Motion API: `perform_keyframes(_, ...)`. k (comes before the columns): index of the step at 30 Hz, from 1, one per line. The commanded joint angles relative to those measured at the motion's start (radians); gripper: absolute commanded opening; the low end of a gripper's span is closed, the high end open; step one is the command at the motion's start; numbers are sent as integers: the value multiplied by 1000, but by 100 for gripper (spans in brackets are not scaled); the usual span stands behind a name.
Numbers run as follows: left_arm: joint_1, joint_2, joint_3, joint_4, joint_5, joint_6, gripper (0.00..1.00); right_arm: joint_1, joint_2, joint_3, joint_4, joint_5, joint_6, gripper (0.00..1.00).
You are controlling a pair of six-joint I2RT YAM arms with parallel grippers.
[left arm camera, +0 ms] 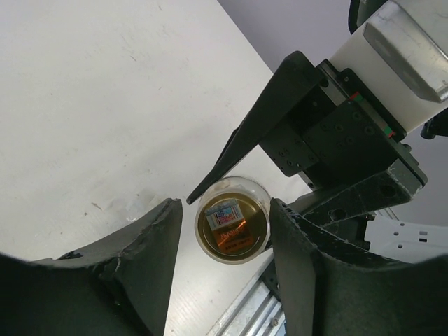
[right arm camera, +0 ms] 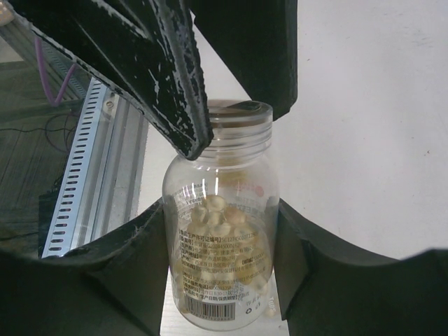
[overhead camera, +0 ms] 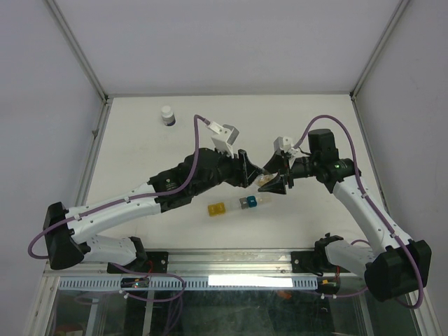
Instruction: Sort the pills into containers
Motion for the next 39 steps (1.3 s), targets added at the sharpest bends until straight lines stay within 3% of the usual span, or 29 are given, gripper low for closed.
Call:
perform_keyframes(1, -9, 1, 41, 21, 44, 23, 50, -5, -11, 1, 39, -29, 10, 0)
perform_keyframes(7, -9, 19, 37, 21, 106, 46, 33, -5, -11, 1, 39, -27, 10, 0)
perform_keyframes(11, -6, 20, 14, 36, 197, 120, 26, -5, -12, 2, 39, -28, 10, 0)
perform_keyframes(15, 0, 11, -47, 93, 423, 365, 21, -4, -15, 2, 40, -32, 11, 0)
perform_keyframes(21, 24, 11, -126, 81, 650, 921, 20, -6, -20, 0, 43, -30, 15, 0)
perform_keyframes(25, 114, 22, -104, 112, 774, 1006, 21, -7, -23, -2, 44, -26, 16, 0)
perform_keyframes(27, 167, 27, -85, 150, 810, 958, 27, -7, -23, -2, 44, -26, 15, 0)
perform_keyframes(28, 183, 28, -73, 161, 813, 936, 34, -8, -23, -3, 45, -26, 15, 0)
perform_keyframes(30, 189, 14, -68, 202, 762, 880, 62, -8, -22, -3, 45, -26, 13, 0)
perform_keyframes(33, 190, -41, -133, 333, 682, 794, 94, -8, -19, -4, 44, -24, 11, 0)
perform_keyframes(34, 190, -65, -161, 382, 668, 768, 99, -8, -19, -5, 44, -24, 10, 0)
perform_keyframes(39, 190, -173, -253, 504, 567, 625, 99, -7, -14, -4, 44, -21, 9, 0)
